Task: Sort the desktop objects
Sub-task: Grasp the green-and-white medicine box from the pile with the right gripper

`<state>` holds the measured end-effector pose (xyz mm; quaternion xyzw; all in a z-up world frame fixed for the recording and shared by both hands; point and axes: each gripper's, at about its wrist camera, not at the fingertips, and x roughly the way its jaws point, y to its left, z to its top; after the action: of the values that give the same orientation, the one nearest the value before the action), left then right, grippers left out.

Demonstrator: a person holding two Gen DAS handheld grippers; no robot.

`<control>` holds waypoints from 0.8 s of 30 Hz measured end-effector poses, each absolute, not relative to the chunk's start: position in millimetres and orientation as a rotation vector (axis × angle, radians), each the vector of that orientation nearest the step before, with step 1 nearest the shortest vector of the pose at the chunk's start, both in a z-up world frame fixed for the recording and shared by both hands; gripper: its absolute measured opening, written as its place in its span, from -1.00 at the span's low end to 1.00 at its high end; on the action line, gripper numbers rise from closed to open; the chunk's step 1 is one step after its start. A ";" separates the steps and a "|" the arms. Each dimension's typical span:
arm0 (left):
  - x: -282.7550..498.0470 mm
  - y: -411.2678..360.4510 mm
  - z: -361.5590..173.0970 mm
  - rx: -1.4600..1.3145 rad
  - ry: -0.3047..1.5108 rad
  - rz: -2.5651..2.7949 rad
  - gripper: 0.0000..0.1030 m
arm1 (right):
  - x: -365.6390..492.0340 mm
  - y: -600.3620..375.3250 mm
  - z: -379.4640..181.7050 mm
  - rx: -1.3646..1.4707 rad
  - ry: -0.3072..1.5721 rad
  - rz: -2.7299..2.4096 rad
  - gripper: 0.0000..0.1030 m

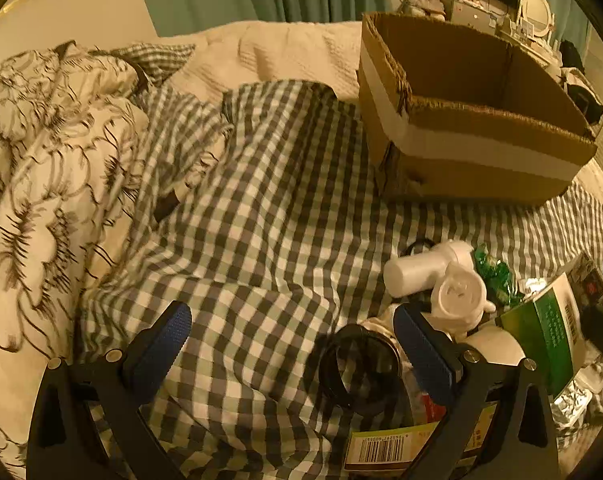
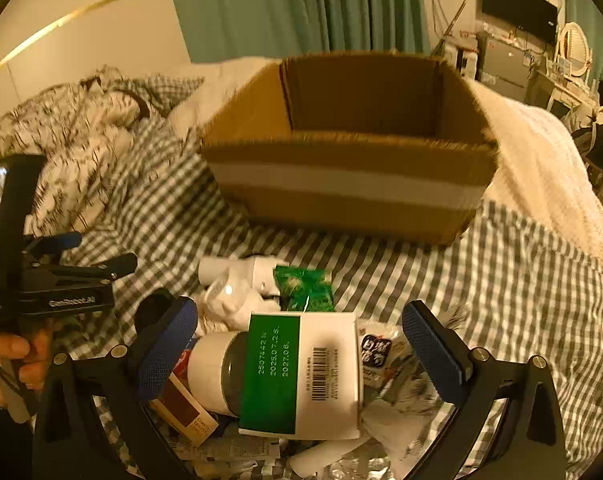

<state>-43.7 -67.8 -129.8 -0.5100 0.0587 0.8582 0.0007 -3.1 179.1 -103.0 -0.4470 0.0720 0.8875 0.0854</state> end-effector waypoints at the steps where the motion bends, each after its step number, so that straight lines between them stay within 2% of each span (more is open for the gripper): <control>1: -43.7 -67.3 -133.6 -1.615 0.192 2.684 1.00 | -5.3 178.3 -107.9 -1.355 0.219 2.643 0.99; 11: -46.2 -62.7 -163.3 -1.685 0.225 2.602 1.00 | -14.3 180.0 -133.3 -1.464 0.208 2.568 0.99; 15: -46.7 -59.8 -177.4 -1.733 0.247 2.554 0.84 | -19.1 184.4 -143.7 -1.514 0.220 2.519 0.99; 20: -49.6 -53.4 -198.9 -1.790 0.294 2.485 0.81 | -22.9 189.4 -157.3 -1.568 0.197 2.444 0.99; 24: -51.8 -50.8 -207.8 -1.809 0.326 2.473 0.60 | -26.5 193.4 -165.1 -1.599 0.239 2.428 0.99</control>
<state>-51.8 -50.8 -207.8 -0.5868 0.1058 0.8022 0.0301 -26.5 193.4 -165.1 -0.5447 0.0815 0.8271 0.1122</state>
